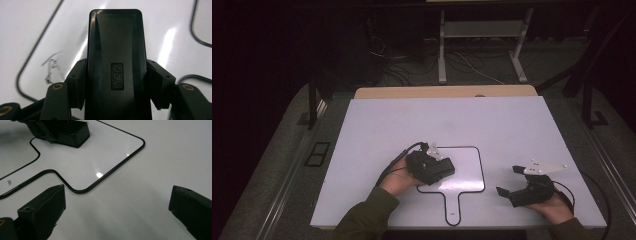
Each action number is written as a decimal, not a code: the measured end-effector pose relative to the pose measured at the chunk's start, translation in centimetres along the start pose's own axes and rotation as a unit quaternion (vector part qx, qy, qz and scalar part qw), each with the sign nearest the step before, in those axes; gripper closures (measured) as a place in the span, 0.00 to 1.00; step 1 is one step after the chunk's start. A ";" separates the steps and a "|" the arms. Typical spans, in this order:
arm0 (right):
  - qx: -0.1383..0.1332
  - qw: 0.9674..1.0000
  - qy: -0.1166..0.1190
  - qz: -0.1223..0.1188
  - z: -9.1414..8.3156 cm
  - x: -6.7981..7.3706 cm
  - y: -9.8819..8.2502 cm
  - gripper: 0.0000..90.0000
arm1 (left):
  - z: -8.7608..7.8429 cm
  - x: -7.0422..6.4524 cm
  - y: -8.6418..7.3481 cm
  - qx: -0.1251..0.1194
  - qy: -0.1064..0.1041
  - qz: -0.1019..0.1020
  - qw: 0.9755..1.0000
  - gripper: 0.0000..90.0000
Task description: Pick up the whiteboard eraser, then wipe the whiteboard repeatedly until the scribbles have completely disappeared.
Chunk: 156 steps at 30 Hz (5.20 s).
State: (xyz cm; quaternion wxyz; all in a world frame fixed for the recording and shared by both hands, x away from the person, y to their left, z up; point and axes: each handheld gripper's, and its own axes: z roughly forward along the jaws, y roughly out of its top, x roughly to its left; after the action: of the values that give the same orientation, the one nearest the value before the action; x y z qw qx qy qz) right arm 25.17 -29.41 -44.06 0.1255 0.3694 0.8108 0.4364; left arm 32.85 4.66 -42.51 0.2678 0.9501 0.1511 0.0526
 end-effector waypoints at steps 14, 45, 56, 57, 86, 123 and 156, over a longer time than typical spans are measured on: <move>-0.001 1.000 -0.003 -0.001 -0.1 -0.1 0.0 0.00 | -0.1 1.1 -0.2 0.002 0.022 -0.009 1.000 0.44; 0.003 1.000 -0.004 0.000 0.1 -0.3 -0.1 0.00 | 0.1 8.0 0.1 0.010 0.078 -0.059 0.995 0.44; 0.001 1.000 -0.003 0.000 0.0 -0.2 -0.1 0.00 | 0.2 7.6 0.5 0.017 0.077 -0.050 0.996 0.44; 0.000 1.000 -0.004 0.000 0.0 -0.2 -0.1 0.00 | 0.2 7.9 0.4 0.015 0.079 -0.055 0.995 0.44; 0.002 1.000 -0.003 0.000 0.0 -0.2 0.0 0.00 | 0.2 6.7 0.7 0.030 0.100 -0.037 0.994 0.44; 0.002 1.000 -0.004 -0.003 0.0 -0.1 0.0 0.00 | -0.5 6.4 -0.6 0.024 0.102 -0.051 0.993 0.44; 0.003 1.000 -0.003 -0.004 0.1 0.1 0.0 0.00 | -0.9 5.5 -1.4 0.018 0.066 -0.057 0.996 0.44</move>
State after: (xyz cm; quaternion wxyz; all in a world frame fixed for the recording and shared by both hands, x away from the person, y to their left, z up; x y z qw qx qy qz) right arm 25.20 -29.29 -44.10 0.1288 0.3676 0.8135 0.4318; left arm 37.50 8.02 -42.36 0.2428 0.9392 0.2228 0.0969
